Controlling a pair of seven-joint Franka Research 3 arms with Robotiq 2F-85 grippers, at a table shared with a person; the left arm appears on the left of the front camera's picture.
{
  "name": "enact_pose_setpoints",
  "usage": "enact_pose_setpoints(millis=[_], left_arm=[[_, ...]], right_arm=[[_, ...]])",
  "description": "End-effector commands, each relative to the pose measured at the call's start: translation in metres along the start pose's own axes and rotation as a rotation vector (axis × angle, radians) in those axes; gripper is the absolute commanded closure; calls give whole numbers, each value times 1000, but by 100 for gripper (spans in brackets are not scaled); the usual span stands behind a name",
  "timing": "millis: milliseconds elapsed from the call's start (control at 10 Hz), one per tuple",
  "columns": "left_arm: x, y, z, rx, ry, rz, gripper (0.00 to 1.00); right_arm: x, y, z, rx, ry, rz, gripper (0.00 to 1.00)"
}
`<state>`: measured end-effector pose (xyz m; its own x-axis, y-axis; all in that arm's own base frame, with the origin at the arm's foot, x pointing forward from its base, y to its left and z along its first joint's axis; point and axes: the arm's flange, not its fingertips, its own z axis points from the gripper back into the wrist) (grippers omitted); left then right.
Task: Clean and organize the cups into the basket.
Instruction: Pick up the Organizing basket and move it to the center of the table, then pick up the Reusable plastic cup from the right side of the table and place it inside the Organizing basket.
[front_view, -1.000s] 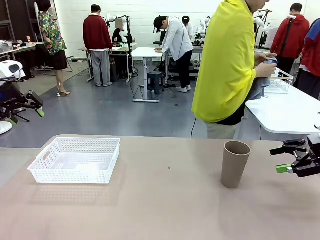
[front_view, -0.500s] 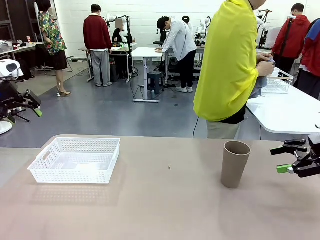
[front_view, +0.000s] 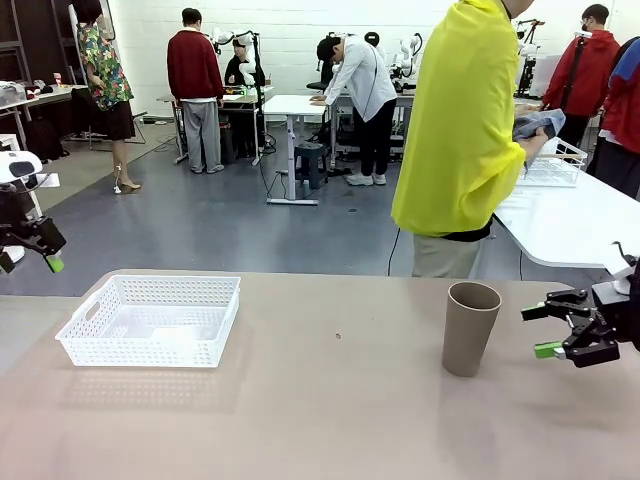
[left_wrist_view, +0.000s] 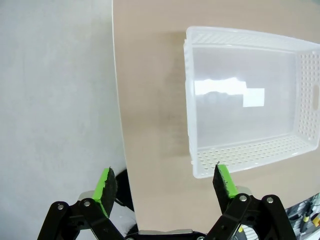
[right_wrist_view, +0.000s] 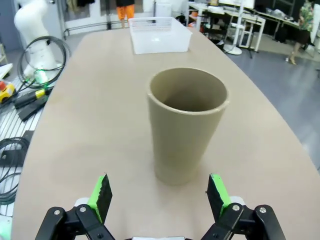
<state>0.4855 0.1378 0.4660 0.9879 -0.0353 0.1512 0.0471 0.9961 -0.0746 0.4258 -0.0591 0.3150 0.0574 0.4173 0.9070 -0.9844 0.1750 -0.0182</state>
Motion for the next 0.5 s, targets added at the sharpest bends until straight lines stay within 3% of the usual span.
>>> enact_pose_setpoints(millis=[0, 200, 400], left_arm=[[-3, 3, -7, 32, -76, -37, 0], [-8, 1, -17, 50, -102, -70, 0], [-11, 0, -22, 63, -109, -85, 0]], right_arm=[[-9, -19, -16, -65, -41, -11, 0], [-13, -28, -29, -116, -77, -94, 0], [-14, -27, -43, -40, -79, -99, 0]])
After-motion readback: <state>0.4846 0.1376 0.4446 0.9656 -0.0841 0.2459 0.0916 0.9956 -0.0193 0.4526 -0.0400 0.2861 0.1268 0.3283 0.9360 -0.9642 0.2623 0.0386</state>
